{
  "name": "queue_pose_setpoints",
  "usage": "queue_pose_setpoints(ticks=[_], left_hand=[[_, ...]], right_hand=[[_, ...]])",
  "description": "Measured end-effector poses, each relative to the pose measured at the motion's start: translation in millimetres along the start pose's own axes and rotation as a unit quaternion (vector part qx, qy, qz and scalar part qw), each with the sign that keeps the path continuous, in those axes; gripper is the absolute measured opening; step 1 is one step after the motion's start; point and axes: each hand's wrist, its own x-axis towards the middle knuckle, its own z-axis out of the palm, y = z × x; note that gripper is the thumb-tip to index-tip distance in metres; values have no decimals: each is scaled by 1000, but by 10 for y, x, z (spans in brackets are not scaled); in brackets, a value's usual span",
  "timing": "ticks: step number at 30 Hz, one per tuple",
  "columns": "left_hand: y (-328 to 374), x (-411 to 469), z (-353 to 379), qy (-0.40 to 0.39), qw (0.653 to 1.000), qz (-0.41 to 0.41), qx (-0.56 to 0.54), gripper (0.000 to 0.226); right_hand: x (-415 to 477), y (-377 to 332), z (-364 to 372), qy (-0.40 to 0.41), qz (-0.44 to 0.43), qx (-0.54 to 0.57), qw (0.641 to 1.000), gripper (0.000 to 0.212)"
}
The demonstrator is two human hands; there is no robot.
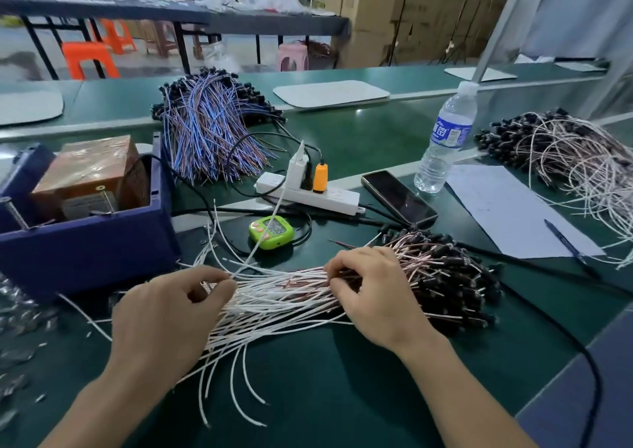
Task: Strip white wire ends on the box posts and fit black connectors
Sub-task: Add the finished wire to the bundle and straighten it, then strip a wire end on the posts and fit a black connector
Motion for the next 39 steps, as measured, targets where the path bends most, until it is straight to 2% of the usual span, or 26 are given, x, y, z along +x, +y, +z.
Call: queue_pose_setpoints(ticks=[3, 7, 10, 13, 17, 20, 23, 27, 33, 36, 39], left_hand=[[-7, 11, -2, 2, 1000, 1, -4, 23], [-19, 41, -57, 38, 999, 25, -6, 26], [12, 32, -158, 76, 994, 74, 7, 19], [65, -16, -261, 96, 986, 130, -41, 4], [20, -48, -431, 103, 979, 156, -77, 6], [-137, -83, -659, 106, 986, 118, -45, 7], [-410, -101, -907, 126, 992, 26, -10, 9], [-844, -158, -1209, 120, 988, -81, 57, 8], [-1452, -464, -1647, 143, 959, -180, 164, 13], [-1794, -659, -1849, 151, 940, -219, 213, 16], [-2117, -817, -2022, 138, 937, -231, 222, 23]], right_hand=[[-36, 2, 18, 12, -9, -13, 1000, 13], [-74, -90, 17, 50, -24, -39, 998, 30], [-55, -291, 82, 11, -38, -22, 999, 38], [21, -583, 230, -37, -48, 15, 998, 39], [220, -1020, 361, -71, -76, 68, 992, 38], [364, -1360, 425, -80, -98, 109, 986, 31], [442, -1731, 577, -110, -119, 132, 978, 26], [415, -2283, 889, -192, -148, 161, 957, 29], [306, -3030, 1495, -315, -174, 148, 921, 32], [239, -3331, 1815, -350, -183, 124, 910, 42], [203, -3538, 2048, -368, -192, 94, 905, 57]])
